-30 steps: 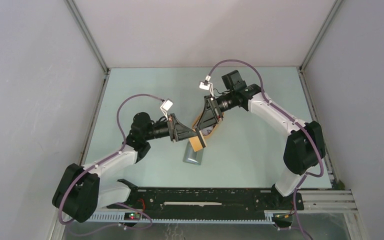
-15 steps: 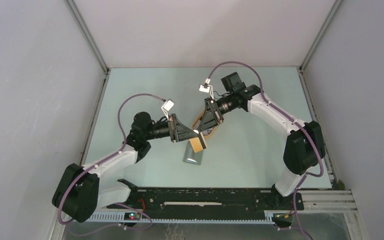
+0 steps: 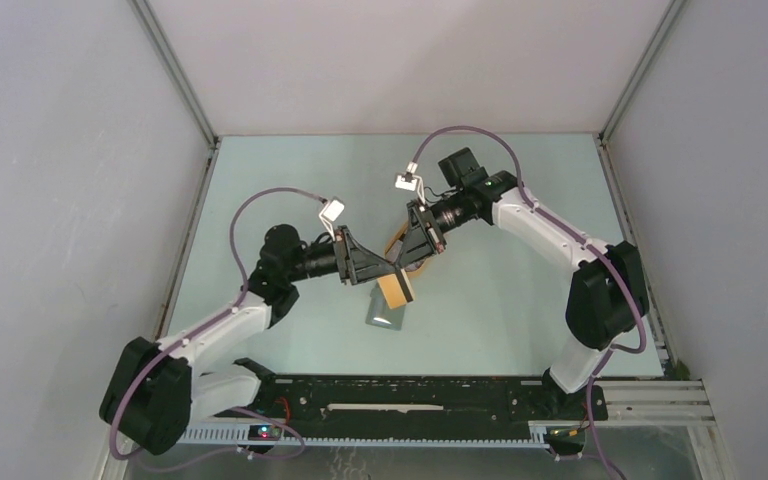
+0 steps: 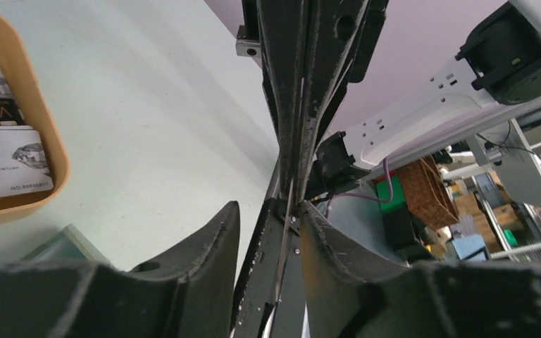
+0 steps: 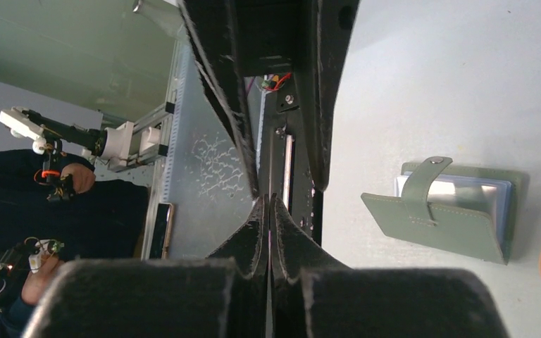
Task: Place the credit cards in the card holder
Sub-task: Pick up the credit card from the storage box.
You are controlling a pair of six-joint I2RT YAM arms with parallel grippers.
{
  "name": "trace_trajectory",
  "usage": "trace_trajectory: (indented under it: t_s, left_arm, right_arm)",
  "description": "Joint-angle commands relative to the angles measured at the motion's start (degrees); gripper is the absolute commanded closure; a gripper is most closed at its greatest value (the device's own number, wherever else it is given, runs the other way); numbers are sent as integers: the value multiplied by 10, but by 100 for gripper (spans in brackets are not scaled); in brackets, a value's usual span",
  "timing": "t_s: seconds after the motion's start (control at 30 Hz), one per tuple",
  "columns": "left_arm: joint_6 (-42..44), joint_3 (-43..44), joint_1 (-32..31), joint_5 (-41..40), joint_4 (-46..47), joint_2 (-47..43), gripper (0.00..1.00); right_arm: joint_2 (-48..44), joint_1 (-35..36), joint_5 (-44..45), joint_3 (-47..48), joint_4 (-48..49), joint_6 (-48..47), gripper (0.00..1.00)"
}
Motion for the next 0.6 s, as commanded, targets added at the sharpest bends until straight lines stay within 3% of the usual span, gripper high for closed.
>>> trace_trajectory:
  t_s: [0.0, 0.17, 0.3, 0.4, 0.5, 0.57]
  left_arm:
    - [42, -19, 1, -59, -70, -71, 55]
    - [85, -55, 1, -183, -225, -159, 49]
    - [81, -68, 2, -322, -316, -194, 52]
    - [66, -77, 2, -382, -333, -197, 72]
    - [54, -81, 1, -358, -323, -167, 91]
    - [53, -81, -5, -346, -310, -140, 96]
  right_arm:
    - [-36, -1, 13, -11, -23, -47, 100]
    - [-81, -12, 52, -63, -19, -81, 100]
    - [-100, -25, 60, -86, -8, -82, 100]
    - [-106, -38, 58, -92, -1, -76, 100]
    - [-110, -51, 56, -97, 6, -70, 100]
    - [-113, -56, 54, -102, 12, -65, 100]
